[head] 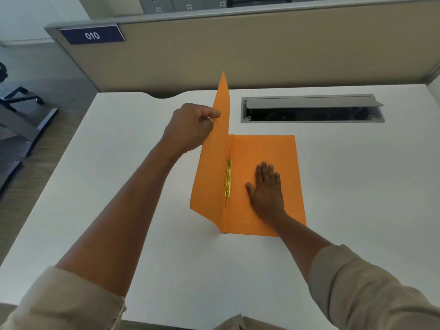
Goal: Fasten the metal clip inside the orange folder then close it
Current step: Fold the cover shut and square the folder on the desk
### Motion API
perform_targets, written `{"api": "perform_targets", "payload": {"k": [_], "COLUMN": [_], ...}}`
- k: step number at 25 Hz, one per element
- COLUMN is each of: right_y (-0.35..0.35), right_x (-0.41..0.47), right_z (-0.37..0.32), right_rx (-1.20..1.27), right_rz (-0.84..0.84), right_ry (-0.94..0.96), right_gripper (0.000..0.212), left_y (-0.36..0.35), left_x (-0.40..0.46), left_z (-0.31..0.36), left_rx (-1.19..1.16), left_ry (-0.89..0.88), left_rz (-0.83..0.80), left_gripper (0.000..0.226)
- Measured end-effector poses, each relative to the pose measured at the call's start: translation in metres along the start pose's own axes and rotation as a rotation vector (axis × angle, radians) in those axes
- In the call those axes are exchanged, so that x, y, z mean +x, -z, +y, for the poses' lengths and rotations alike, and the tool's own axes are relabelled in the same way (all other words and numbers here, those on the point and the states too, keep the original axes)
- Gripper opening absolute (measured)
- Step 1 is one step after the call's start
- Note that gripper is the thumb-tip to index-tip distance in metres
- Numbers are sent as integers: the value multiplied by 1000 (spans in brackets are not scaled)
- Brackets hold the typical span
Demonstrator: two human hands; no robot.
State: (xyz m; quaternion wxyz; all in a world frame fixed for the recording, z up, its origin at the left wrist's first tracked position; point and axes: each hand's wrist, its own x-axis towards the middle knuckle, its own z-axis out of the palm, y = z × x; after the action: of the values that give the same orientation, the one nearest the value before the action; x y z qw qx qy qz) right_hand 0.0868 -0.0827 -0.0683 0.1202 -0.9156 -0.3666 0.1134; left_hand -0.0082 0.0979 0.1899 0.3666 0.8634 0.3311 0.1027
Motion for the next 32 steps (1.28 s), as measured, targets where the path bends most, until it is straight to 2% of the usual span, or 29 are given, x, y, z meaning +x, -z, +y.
{"api": "perform_targets", "payload": {"k": [6, 16, 19, 24, 32], "right_y": [13, 45, 51, 58, 60], "right_x": [-4, -13, -19, -20, -22], "right_z": [40, 146, 170, 197, 205], "right_rx": [-14, -43, -48, -34, -52], "right_rz": [4, 25, 31, 31, 46], "right_ry": [7, -55, -84, -92, -68], "right_gripper": [69, 65, 65, 66, 66], "left_y": [-54, -145, -179, -238, -310], "left_x": [5, 5, 0, -8, -6], "left_z": [39, 81, 92, 113, 101], "left_rx": [131, 210, 334, 612, 904], "left_ry": [-88, -94, -91, -125, -196], "left_rz": [-3, -36, -100, -155, -247], "left_gripper": [35, 38, 42, 23, 28]}}
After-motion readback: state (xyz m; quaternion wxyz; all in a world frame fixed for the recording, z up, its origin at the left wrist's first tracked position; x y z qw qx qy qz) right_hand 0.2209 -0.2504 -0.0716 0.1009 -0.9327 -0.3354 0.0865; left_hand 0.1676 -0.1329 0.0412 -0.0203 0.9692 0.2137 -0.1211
